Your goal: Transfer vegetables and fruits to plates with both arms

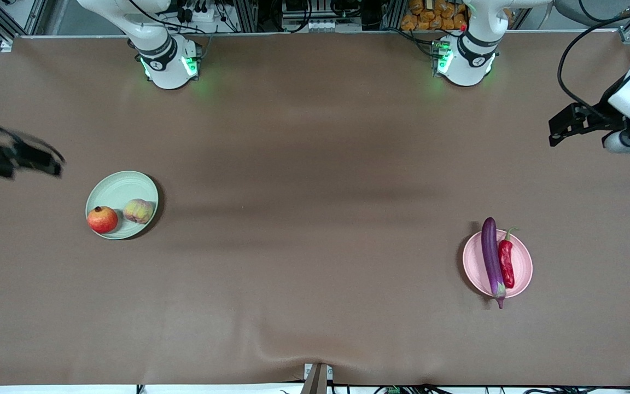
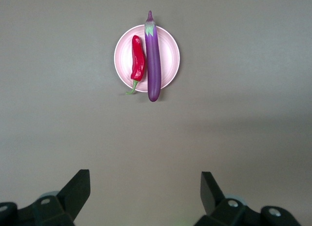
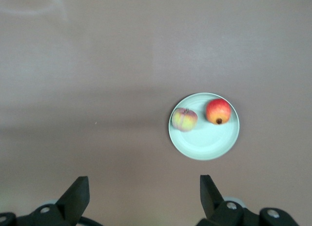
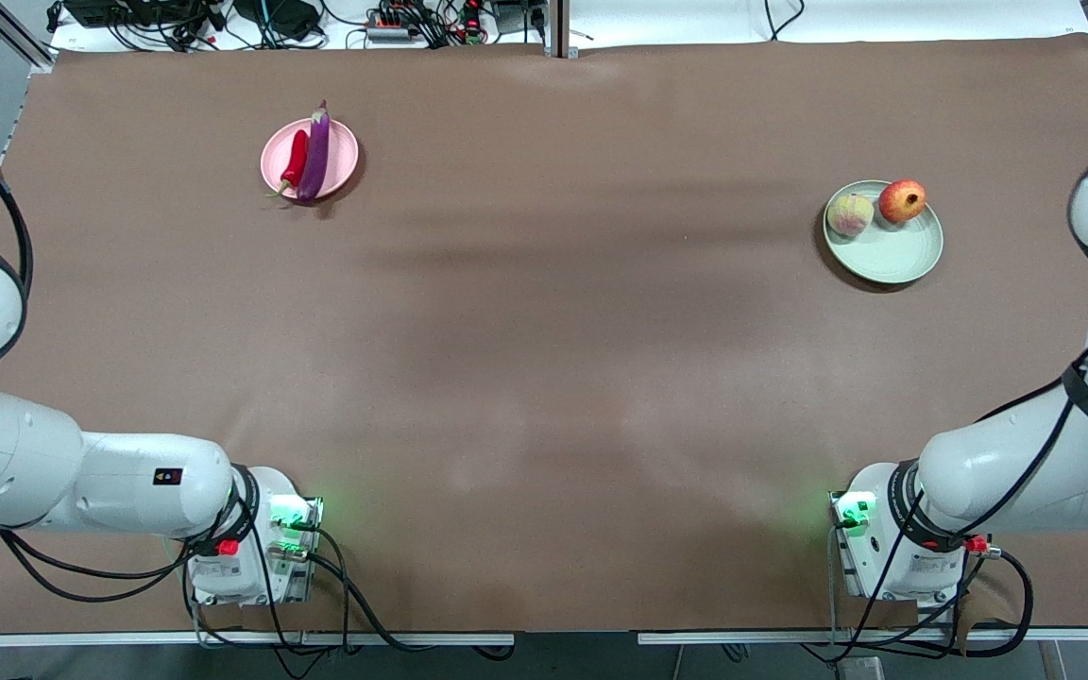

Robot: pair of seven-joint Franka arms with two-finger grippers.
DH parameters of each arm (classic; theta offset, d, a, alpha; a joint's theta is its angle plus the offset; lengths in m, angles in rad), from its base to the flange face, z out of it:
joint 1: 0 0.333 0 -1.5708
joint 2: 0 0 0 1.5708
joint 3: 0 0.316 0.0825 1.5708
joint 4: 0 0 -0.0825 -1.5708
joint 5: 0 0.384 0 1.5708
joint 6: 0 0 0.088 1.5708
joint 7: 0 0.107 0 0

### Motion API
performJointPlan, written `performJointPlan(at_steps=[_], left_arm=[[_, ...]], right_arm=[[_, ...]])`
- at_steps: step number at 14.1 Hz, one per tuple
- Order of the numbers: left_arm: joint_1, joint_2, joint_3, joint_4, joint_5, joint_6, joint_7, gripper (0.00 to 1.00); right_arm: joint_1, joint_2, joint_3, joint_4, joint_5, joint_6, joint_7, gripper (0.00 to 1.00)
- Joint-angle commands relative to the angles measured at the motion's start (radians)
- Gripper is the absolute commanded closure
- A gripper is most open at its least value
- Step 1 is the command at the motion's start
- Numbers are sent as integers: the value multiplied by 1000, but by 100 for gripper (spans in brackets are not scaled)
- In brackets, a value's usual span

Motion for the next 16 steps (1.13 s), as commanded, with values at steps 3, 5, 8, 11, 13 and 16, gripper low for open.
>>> performJointPlan(at_steps=[3,5,8,11,13,16], left_arm=[[25,5,-10,46,-33,-84,21,0],[25,4,-8,46,-33,-86,19,0],[23,1,-11,46,-25,-100,18,0],[23,-11,-10,46,-28,-100,5,0],[25,-11,-5,46,-28,-98,18,0],[29,-11,-3,44,-28,-100,22,0]], right_arm=[[-26,-260,10,-257,-23,-17,-9,0],[-26,-299,7,-353,-31,40,-8,0],[-26,-360,8,-439,-37,81,-9,0],[-22,-337,8,-390,-55,94,-11,0],[-15,-322,16,-367,-126,90,-12,0],[-19,-323,13,-367,-117,87,-9,0]])
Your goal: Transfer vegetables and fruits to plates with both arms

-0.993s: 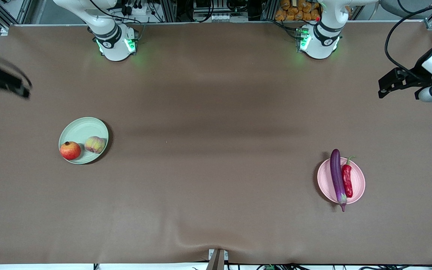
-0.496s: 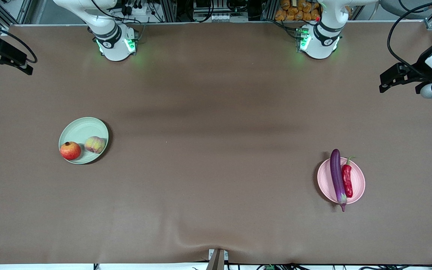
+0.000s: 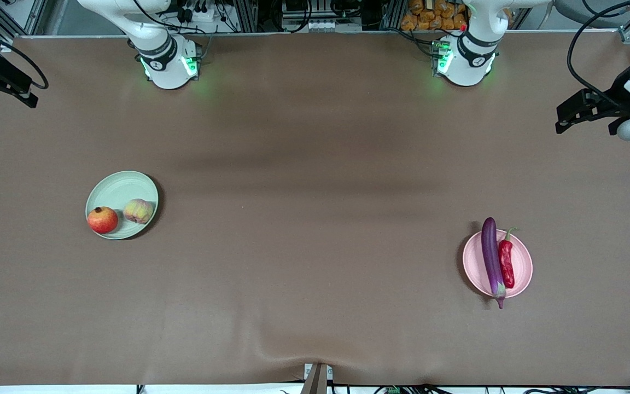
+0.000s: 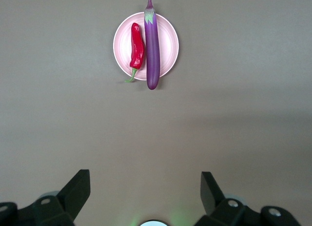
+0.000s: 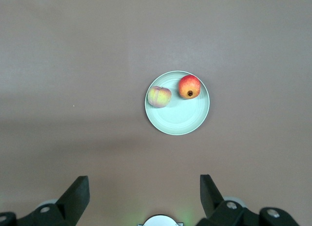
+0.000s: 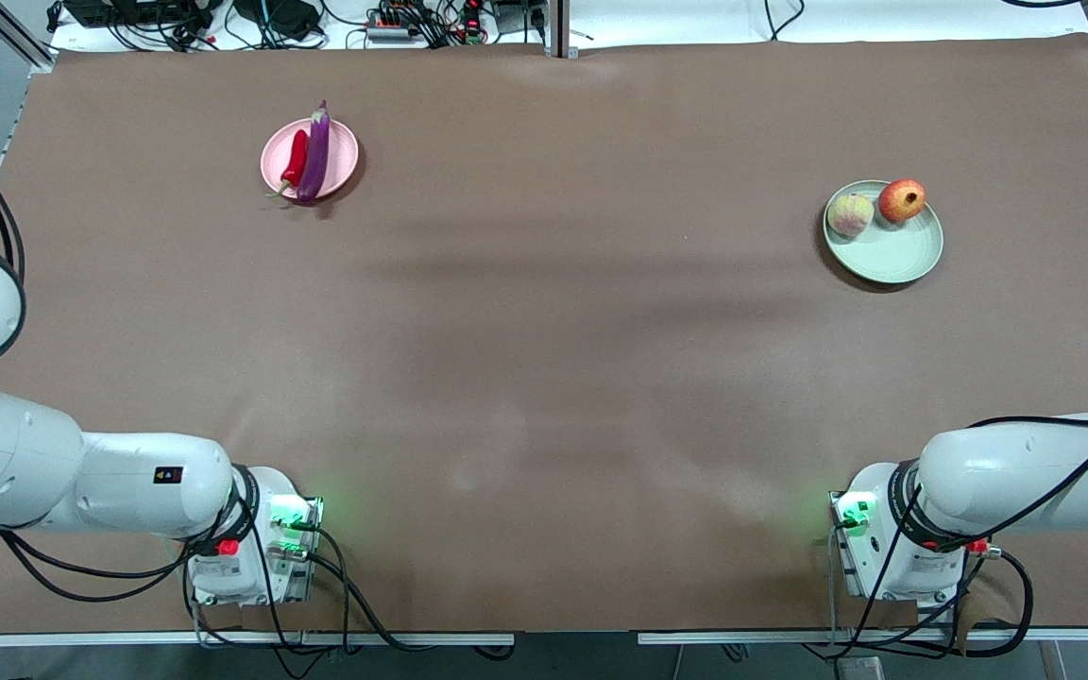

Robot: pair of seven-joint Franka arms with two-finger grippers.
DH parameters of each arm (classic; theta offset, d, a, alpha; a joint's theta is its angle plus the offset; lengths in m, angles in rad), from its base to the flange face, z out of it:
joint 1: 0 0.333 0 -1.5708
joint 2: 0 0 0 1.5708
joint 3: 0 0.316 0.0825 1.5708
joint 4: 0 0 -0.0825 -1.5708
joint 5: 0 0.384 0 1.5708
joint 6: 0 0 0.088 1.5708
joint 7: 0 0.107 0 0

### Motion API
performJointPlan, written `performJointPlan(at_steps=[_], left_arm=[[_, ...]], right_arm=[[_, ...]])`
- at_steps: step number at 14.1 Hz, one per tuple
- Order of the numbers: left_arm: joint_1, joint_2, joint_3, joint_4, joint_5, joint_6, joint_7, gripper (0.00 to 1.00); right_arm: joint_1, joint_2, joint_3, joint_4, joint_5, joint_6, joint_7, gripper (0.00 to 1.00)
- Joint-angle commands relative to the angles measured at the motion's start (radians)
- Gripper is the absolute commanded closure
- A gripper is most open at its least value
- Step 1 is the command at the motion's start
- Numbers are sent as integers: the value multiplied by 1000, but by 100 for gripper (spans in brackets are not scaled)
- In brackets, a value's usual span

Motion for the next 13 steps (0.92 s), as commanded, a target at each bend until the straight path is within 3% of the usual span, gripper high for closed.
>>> performJointPlan(at_steps=[1,5,13], left_arm=[[20,-12,-5,8,-11,-21,24,0],[20,-12,-5,8,-11,-23,24,0],[20,-12,-3,6,-11,-24,24,0]], right_arm=[[-13,-8,14,3,-11,4,-7,0],[-18,-8,11,-2,58,7,-7,0],[-16,-10,10,-5,64,7,-9,0]])
